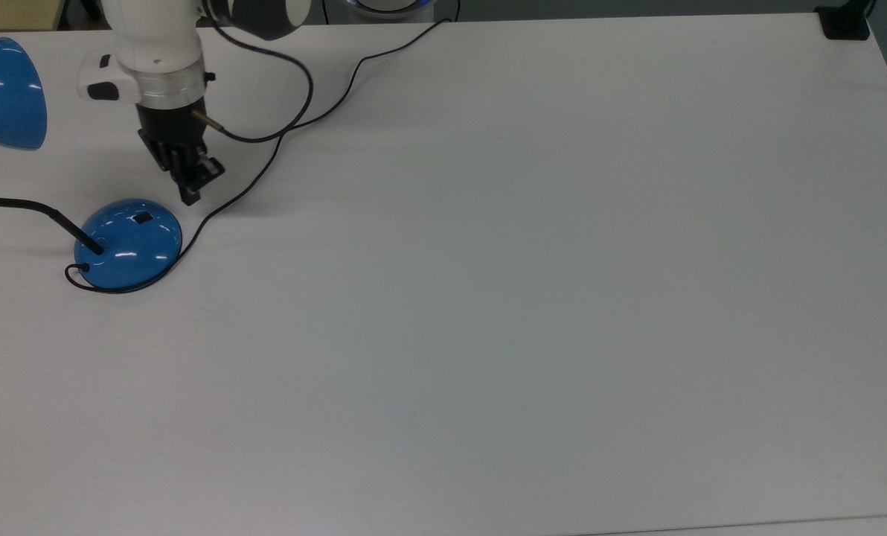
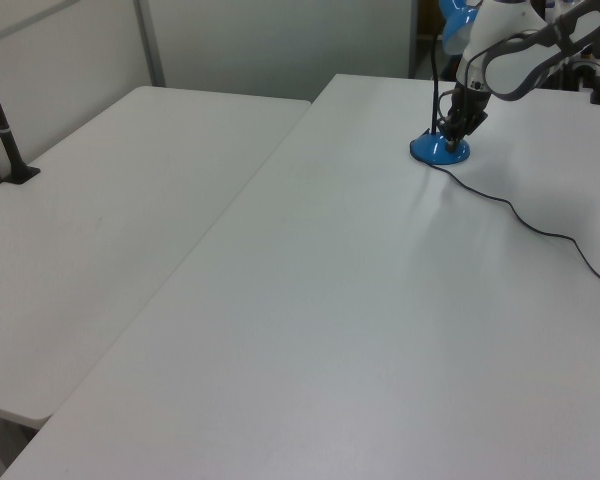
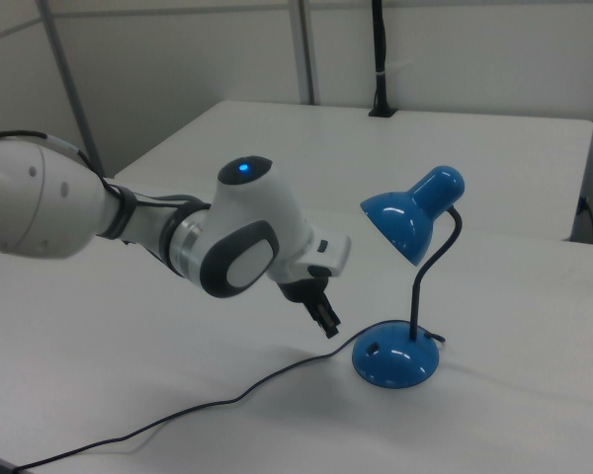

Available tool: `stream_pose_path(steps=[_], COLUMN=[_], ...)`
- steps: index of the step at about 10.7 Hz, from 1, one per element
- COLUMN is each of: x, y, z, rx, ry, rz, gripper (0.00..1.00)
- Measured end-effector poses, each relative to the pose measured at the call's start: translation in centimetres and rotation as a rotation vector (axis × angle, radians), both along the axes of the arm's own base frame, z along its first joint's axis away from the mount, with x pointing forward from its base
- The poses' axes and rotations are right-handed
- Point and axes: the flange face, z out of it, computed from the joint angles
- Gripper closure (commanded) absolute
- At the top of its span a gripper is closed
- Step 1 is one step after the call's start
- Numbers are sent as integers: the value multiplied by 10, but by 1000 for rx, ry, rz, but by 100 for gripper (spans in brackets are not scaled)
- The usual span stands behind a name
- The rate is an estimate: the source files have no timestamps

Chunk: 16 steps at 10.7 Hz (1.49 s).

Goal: Turn on the lamp
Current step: 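Move the gripper toward the blue lamp base and lower it over the switch, then press down on the switch on the lamp base with the gripper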

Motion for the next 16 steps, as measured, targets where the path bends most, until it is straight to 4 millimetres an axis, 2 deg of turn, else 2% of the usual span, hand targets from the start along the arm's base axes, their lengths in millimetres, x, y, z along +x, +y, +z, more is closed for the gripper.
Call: stream_pose_path(steps=[2, 4, 7, 10, 12, 16], x=[-1, -3, 0, -1, -2, -2], y=[-20, -32, -37, -51, -61, -64], z=[-4, -4, -10, -15, -11, -13], rx=[-10, -17, -28, -43, -51, -52], ry=[-50, -82, -116, -139, -146, -144], rz=[-52, -86, -96, -119, -136, -138], gripper=[100, 100, 100, 100, 100, 100])
